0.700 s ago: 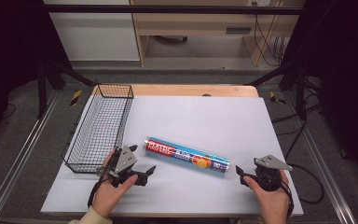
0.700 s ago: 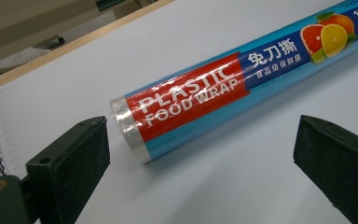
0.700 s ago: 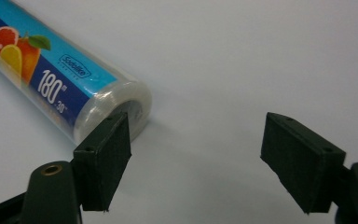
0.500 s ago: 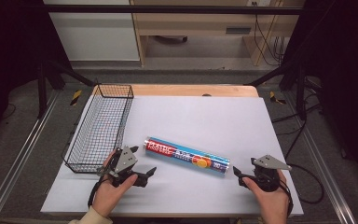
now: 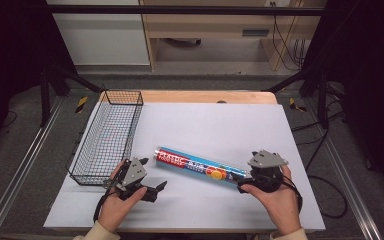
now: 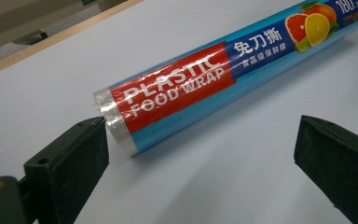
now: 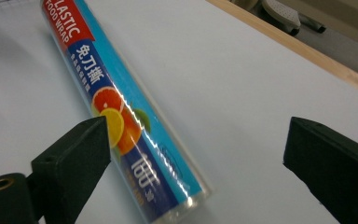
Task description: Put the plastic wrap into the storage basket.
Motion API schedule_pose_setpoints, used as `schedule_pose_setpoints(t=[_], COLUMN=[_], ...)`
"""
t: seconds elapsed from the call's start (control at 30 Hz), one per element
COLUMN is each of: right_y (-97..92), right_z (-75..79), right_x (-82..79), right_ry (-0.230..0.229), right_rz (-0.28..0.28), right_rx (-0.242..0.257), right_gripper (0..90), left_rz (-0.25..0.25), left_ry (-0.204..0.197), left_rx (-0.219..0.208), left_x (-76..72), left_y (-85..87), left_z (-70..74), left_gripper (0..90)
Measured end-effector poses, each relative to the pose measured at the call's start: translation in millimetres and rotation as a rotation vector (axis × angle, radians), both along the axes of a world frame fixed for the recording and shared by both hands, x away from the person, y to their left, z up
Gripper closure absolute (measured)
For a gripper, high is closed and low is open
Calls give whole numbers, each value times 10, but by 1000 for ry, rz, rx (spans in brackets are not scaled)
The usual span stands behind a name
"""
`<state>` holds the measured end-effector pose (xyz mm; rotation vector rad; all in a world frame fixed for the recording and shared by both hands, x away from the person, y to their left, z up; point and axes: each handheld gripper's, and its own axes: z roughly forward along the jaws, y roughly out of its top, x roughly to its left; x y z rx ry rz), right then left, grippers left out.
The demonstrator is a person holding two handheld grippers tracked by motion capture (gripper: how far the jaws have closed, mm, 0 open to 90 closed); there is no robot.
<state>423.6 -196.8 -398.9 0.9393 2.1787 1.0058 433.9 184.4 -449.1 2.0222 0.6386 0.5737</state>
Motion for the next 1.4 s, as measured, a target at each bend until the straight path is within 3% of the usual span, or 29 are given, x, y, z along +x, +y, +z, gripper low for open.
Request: schedule_pose_setpoints(t=[0.1,0.23,0.27,0.33,0.53,0.8,1.07,1.4], right_y=[189,362,362,494,686,795,853,879], right_z=[102,88,88,9,-185,-381,-489,-571], right_x=[171,355,355,466,609,755,789,833], right_ry=[7,60,60,103,184,260,312,368], right_rz=[56,147,147,208,287,320,333,344], right_rx=[-40,-64,-64,-96,-156,-205,-255,-311], right_gripper=[78,87,87,86,86,93,108,234], left_rz=[-3,-9,-9,-16,-17,-19,-24,-32], left_ry=[2,4,4,6,11,15,21,37], left_rx=[-3,-8,-8,-8,-2,-1,5,13], left_x=[4,5,5,2,4,7,8,-6], left_y=[2,8,8,11,10,12,8,-11], left_z=[-1,3,3,8,8,9,5,-6], left_gripper=[31,31,31,31,31,32,33,33])
